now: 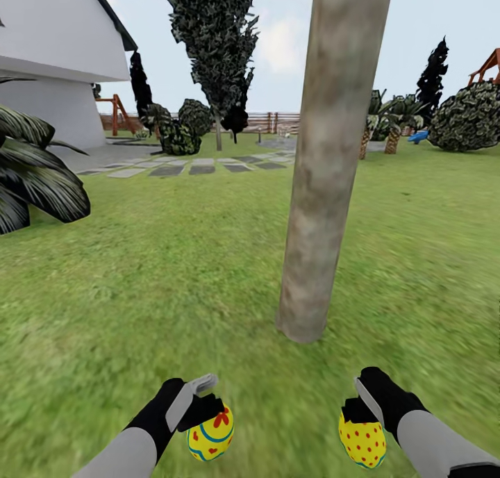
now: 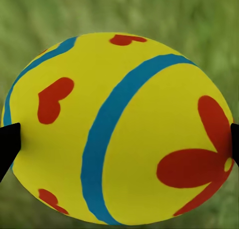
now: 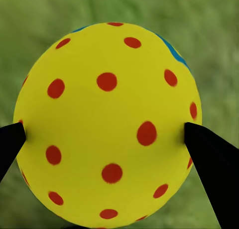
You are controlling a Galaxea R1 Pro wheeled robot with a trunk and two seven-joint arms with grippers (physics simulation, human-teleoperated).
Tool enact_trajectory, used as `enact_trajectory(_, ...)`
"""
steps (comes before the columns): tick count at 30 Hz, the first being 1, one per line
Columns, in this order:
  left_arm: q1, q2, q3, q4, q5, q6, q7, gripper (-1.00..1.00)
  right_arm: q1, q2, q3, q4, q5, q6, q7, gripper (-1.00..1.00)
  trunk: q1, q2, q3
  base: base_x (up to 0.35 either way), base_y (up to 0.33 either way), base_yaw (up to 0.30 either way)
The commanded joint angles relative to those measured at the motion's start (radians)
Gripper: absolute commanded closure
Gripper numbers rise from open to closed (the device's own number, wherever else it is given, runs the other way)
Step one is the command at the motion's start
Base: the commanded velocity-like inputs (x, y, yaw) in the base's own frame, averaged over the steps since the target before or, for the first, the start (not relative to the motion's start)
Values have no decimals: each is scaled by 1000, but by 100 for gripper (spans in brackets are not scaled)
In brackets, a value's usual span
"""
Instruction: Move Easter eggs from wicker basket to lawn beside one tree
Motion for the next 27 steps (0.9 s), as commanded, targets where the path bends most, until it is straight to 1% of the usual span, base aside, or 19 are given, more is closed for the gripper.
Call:
enact_trajectory(1, 0, -1, 4, -2, 11, 5, 8, 100, 0, -1, 7, -2, -10, 5, -7, 100, 0, -1, -5, 0, 0, 0)
enact_trajectory(3, 0, -1, 4, -2, 11, 5, 7, 100, 0, 4, 9, -4, -9, 5, -7, 100, 1, -1, -13, 0, 0, 0)
enact_trajectory(9, 0, -1, 4, -2, 11, 5, 7, 100, 0, 6, 9, -5, -9, 6, -7, 100, 4, -3, -36, 0, 0, 0)
enact_trajectory(13, 0, -1, 4, -2, 11, 5, 7, 100, 0, 2, 8, -5, -10, 6, -7, 100, 6, -4, -51, 0, 0, 0)
enact_trajectory(22, 0, 0, 4, -2, 11, 4, 5, 100, 0, 2, 9, -4, -10, 7, -8, 100, 10, -6, -86, 0, 0, 0)
enact_trajectory(25, 0, 5, 5, -2, 12, -28, 6, 100, 0, 3, 9, -4, -9, 6, -7, 100, 11, -6, -98, 0, 0, 0)
enact_trajectory(27, 0, 5, 6, -2, 11, -34, 10, 100, 0, 4, 9, -4, -9, 6, -7, 100, 12, -7, -106, 0, 0, 0)
